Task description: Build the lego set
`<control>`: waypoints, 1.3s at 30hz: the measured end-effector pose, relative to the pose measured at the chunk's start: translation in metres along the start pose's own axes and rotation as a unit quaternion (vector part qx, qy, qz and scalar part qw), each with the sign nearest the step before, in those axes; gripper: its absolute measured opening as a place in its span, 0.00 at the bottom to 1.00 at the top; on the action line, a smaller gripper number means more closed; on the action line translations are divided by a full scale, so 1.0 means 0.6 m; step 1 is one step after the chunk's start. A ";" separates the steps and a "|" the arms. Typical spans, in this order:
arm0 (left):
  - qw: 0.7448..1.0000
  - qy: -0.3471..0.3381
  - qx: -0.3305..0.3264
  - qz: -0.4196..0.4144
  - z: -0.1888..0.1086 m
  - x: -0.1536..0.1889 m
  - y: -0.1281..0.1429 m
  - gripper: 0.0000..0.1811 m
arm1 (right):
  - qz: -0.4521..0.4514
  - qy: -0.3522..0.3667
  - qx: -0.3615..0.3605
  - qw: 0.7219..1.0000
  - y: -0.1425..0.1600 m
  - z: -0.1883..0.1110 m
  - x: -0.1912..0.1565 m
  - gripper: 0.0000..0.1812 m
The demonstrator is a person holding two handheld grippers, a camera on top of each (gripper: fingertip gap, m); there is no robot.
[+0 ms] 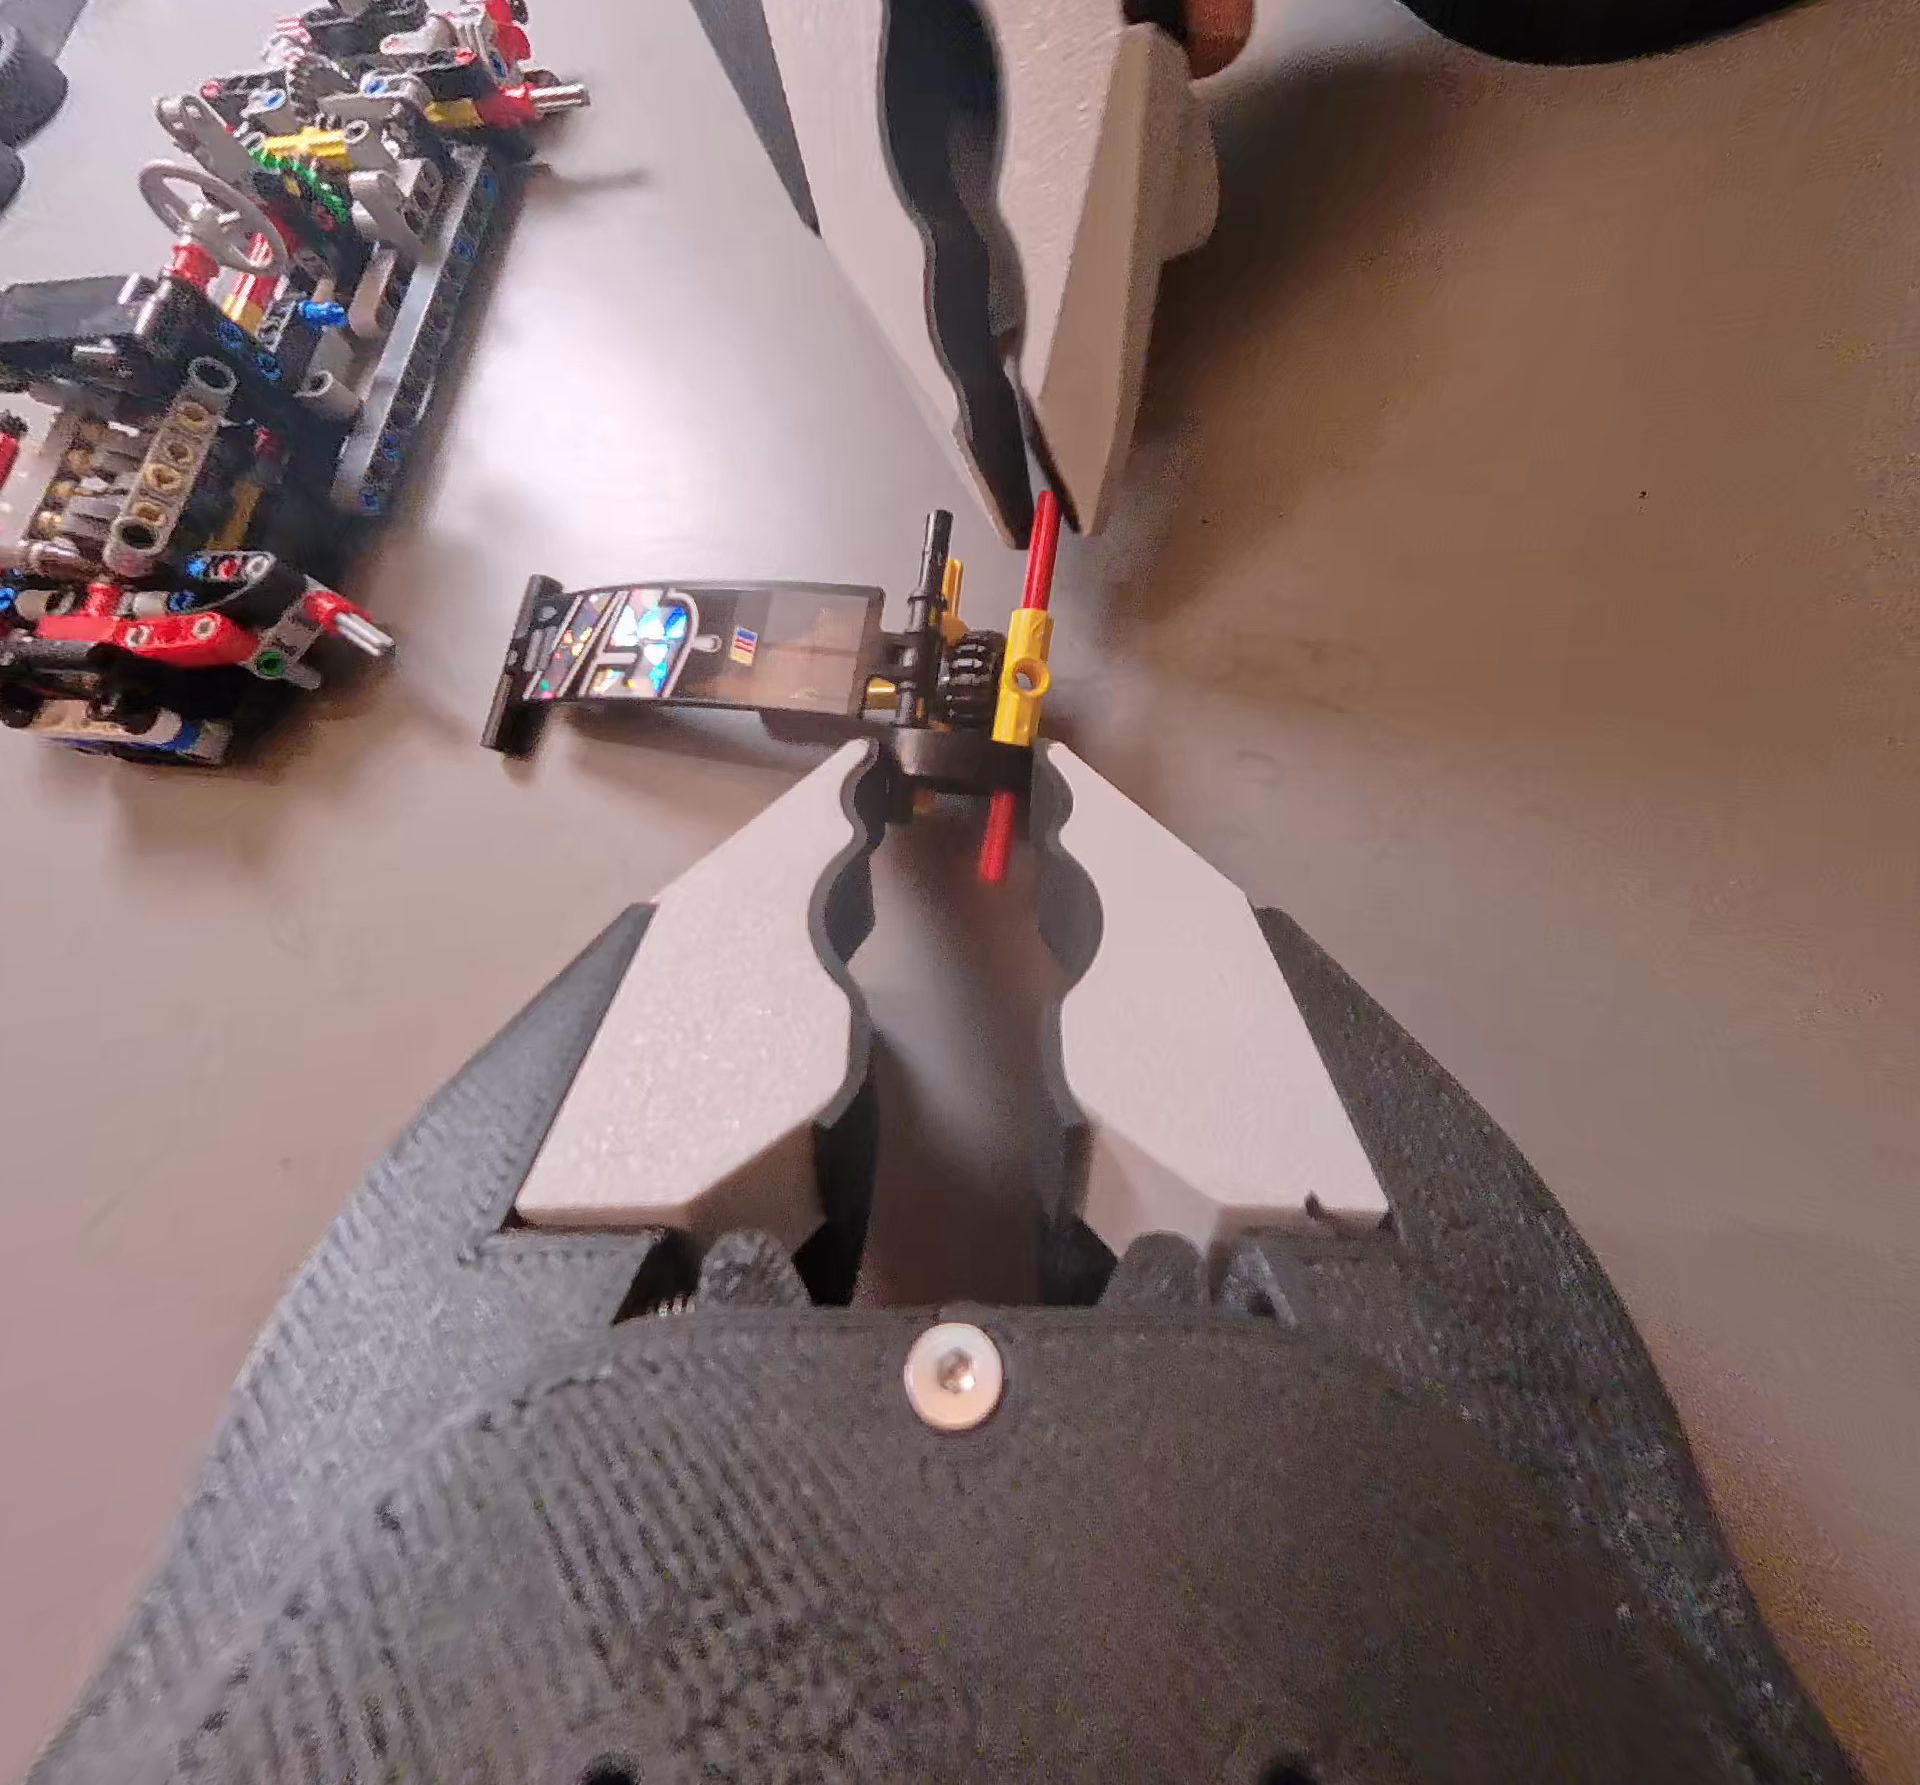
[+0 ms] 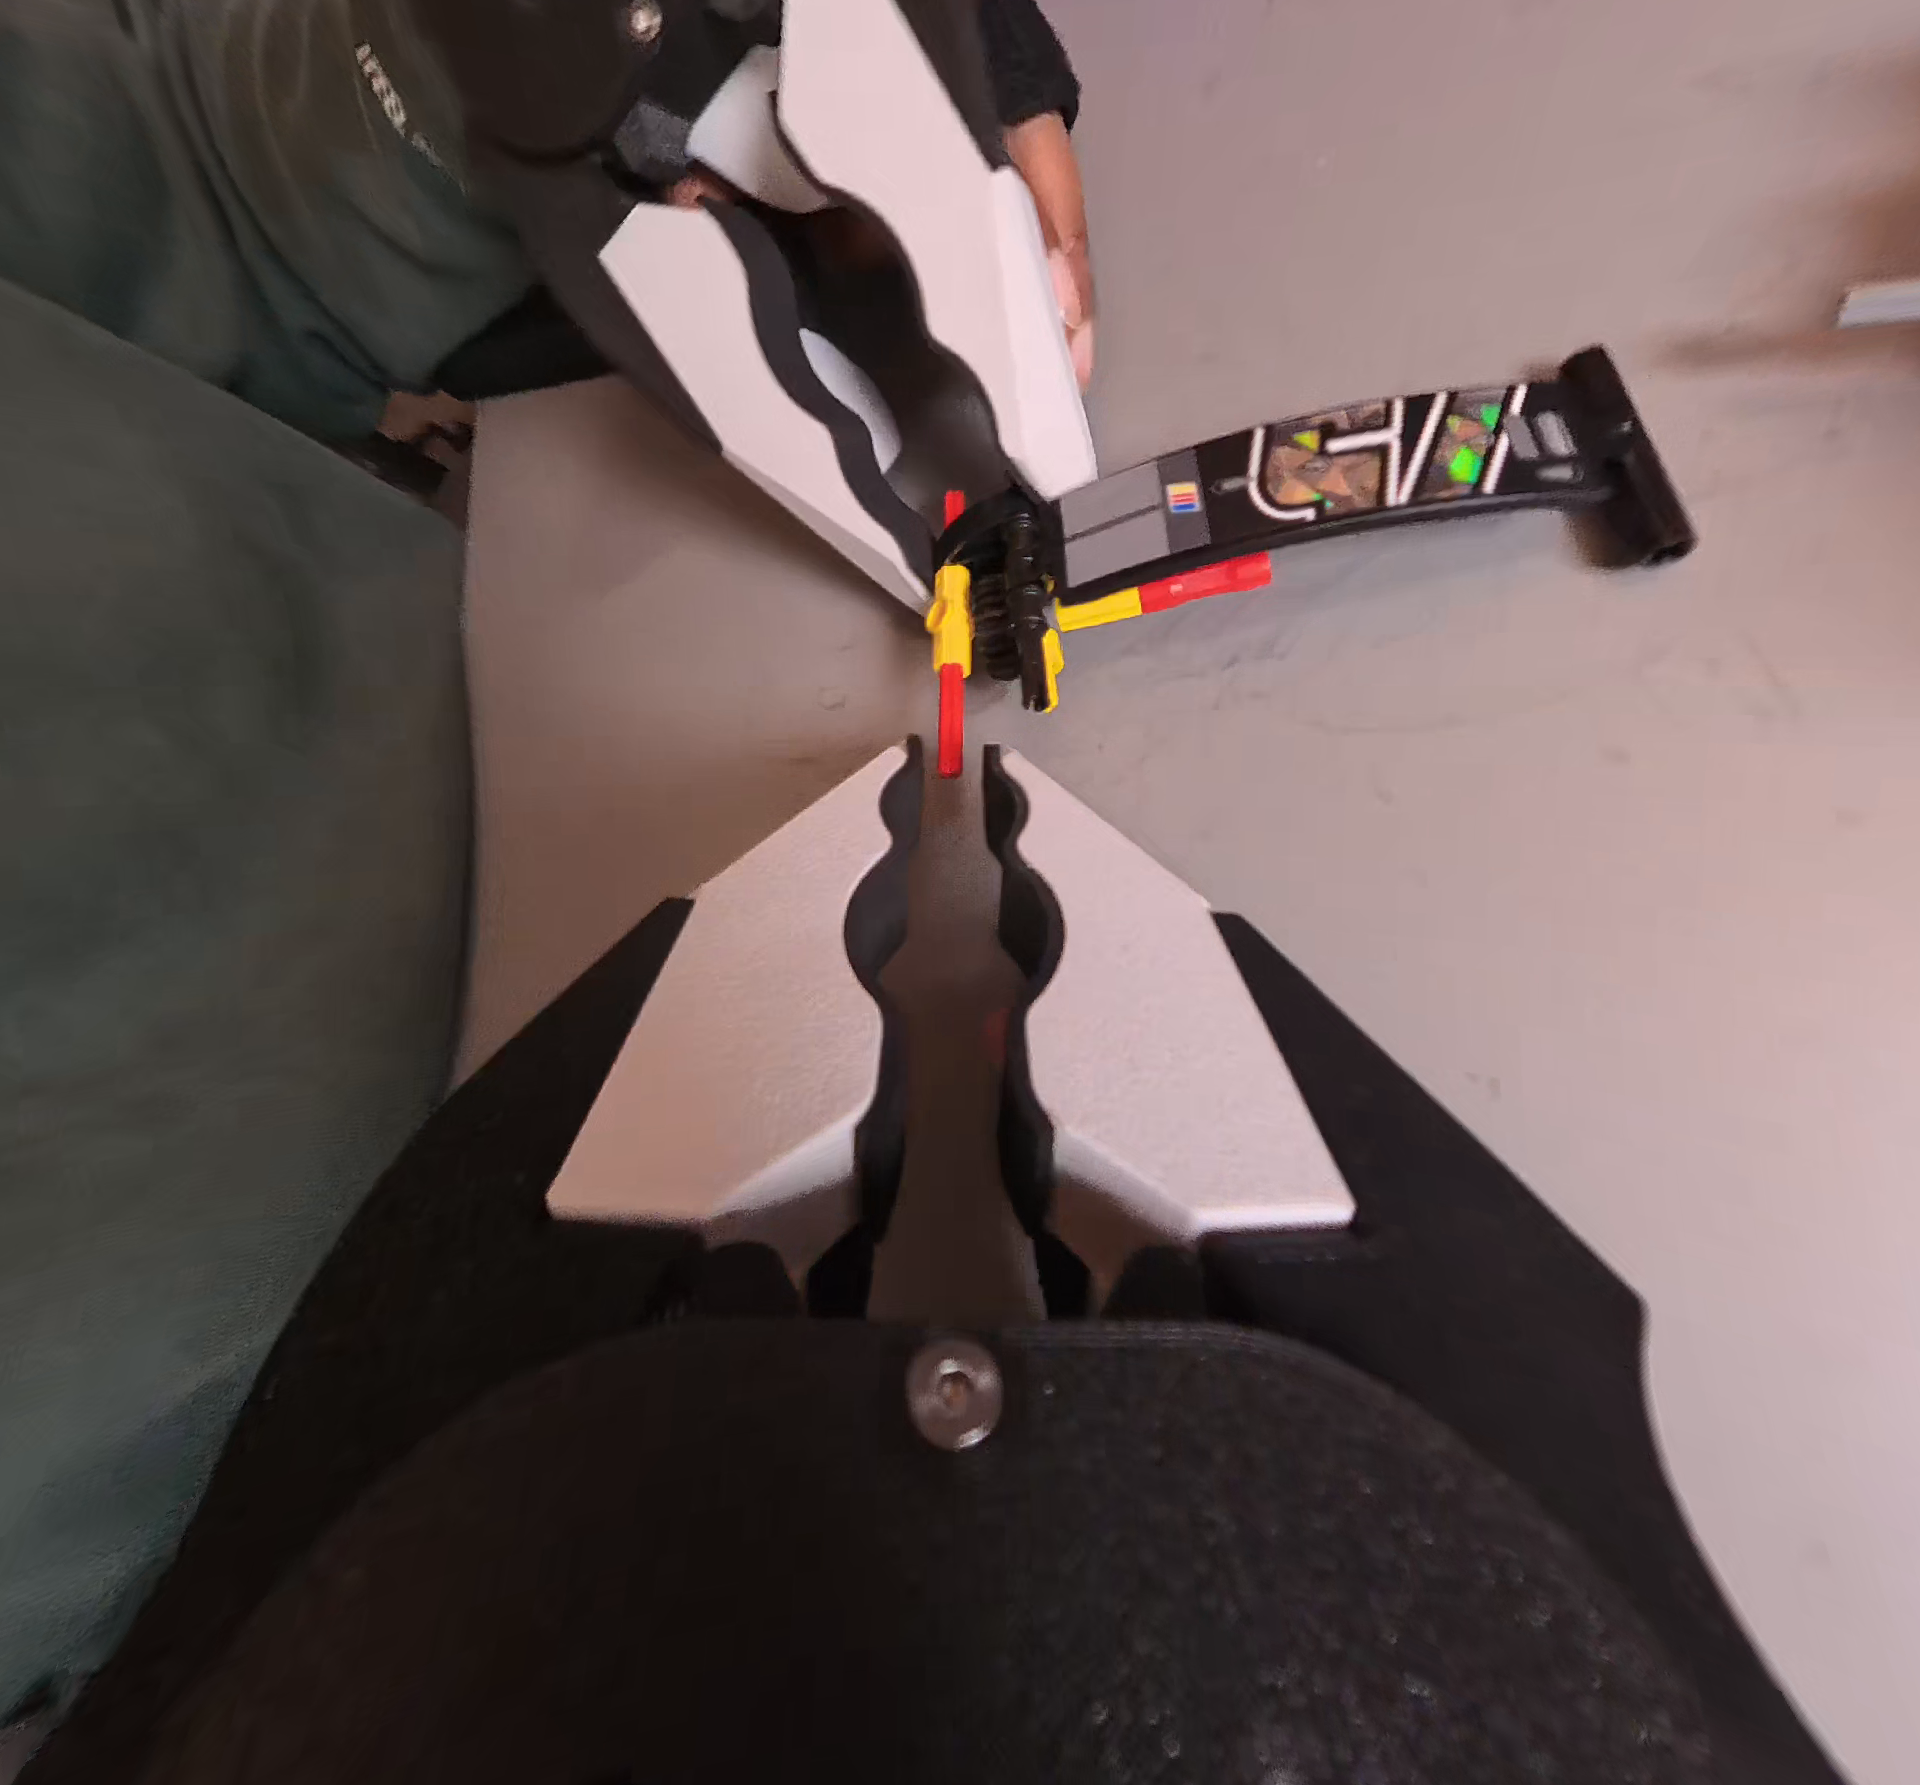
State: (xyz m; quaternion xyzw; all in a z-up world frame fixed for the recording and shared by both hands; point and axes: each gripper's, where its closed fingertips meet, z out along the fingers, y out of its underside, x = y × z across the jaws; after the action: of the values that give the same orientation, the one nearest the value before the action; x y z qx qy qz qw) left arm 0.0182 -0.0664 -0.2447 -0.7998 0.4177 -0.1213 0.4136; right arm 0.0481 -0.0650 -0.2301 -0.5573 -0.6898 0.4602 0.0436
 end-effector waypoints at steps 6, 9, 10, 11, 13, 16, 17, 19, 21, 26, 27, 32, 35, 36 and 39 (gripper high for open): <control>1.000 0.004 0.000 -0.022 -0.002 -0.004 0.002 0.14 | -0.287 0.140 0.006 0.948 -0.011 -0.011 0.006 0.09; 1.000 0.006 0.003 -0.028 -0.004 -0.005 0.002 0.14 | -0.381 0.191 0.000 0.905 -0.013 -0.006 0.006 0.05; 1.000 0.007 0.003 -0.029 -0.004 -0.005 0.002 0.14 | -0.394 0.198 0.002 0.897 -0.016 -0.003 0.005 0.04; 1.000 0.008 0.003 -0.029 -0.004 -0.005 0.002 0.14 | -0.404 0.200 0.006 0.893 -0.018 -0.001 0.003 0.03; 1.000 0.007 0.001 -0.027 -0.003 -0.004 0.003 0.14 | -0.406 0.202 0.010 0.891 -0.020 -0.001 0.004 0.00; 1.000 0.006 0.000 -0.024 -0.003 -0.003 0.003 0.14 | -0.354 0.179 0.012 0.918 -0.017 0.000 0.005 0.00; 1.000 0.006 0.002 -0.023 -0.003 -0.003 0.002 0.14 | -0.330 0.168 0.009 0.929 -0.016 0.000 0.006 0.00; 1.000 0.006 0.002 -0.022 -0.003 -0.002 0.001 0.14 | -0.290 0.149 0.008 0.945 -0.015 0.000 0.006 0.00; 1.000 0.007 0.001 -0.019 -0.003 -0.001 0.002 0.14 | -0.259 0.133 -0.003 0.957 -0.010 0.002 0.009 0.01; 1.000 0.007 0.004 -0.018 -0.003 0.000 0.000 0.14 | -0.199 0.106 -0.019 0.974 -0.003 0.006 0.011 0.01; 1.000 0.007 0.004 -0.019 -0.003 -0.001 0.000 0.14 | -0.194 0.106 -0.021 0.975 -0.002 0.007 0.011 0.01; 1.000 0.007 0.006 -0.021 -0.004 -0.002 0.000 0.16 | -0.156 0.080 -0.027 0.984 0.002 0.007 0.006 0.00; 1.000 0.008 0.016 -0.021 -0.006 -0.002 -0.005 0.19 | -0.132 0.065 -0.031 0.989 0.003 0.007 0.004 0.00; 1.000 0.010 0.020 -0.018 -0.006 0.000 -0.007 0.20 | -0.123 0.058 -0.033 0.990 0.004 0.007 0.003 0.00; 1.000 0.012 0.020 -0.007 -0.004 0.005 -0.009 0.20 | -0.088 0.032 -0.039 0.995 0.008 0.009 -0.003 0.00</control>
State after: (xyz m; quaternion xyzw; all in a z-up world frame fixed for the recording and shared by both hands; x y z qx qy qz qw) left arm 0.0218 -0.0683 -0.2396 -0.7931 0.4144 -0.1423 0.4231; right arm 0.0493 -0.0697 -0.2355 -0.5102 -0.7516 0.4095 0.0838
